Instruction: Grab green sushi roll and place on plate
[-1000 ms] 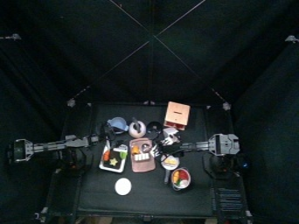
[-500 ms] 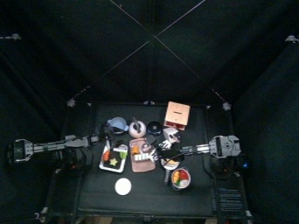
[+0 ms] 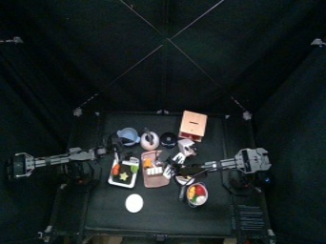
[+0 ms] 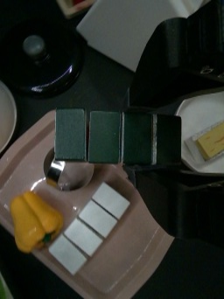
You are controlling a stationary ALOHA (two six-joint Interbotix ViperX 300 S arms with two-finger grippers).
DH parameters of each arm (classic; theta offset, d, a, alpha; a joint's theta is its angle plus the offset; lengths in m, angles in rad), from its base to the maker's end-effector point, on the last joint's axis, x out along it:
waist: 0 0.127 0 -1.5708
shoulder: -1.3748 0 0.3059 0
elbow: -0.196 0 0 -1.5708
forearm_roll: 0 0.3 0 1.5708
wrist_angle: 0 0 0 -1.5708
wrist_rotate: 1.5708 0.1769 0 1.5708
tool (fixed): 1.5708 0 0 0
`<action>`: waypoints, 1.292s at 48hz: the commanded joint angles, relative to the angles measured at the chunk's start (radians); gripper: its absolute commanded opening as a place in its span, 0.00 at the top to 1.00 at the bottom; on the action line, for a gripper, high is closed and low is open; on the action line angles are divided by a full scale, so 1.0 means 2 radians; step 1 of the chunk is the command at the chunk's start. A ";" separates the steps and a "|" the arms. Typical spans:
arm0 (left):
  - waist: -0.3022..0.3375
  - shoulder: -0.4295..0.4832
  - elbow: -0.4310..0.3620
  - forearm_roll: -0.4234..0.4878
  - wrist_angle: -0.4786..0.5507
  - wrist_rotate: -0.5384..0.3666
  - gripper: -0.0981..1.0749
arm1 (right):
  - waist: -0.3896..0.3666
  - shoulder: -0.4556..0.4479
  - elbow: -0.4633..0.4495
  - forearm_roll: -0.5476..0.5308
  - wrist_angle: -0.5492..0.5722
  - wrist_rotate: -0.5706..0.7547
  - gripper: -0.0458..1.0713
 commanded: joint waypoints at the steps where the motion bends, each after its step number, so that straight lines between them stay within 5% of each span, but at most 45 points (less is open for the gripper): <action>1: 0.008 -0.011 -0.003 -0.007 -0.005 0.000 0.06 | 0.008 -0.025 0.008 -0.033 -0.050 -0.001 0.35; 12: 0.012 -0.016 0.002 -0.015 -0.006 0.002 0.06 | 0.035 -0.024 0.032 -0.121 -0.148 -0.019 0.35; 33: 0.012 -0.016 0.003 -0.015 -0.006 0.002 0.06 | 0.048 0.008 0.037 -0.168 -0.201 -0.044 0.35; 62: 0.012 -0.016 0.003 -0.015 -0.006 0.002 0.06 | 0.042 0.037 0.034 -0.150 -0.216 -0.044 0.33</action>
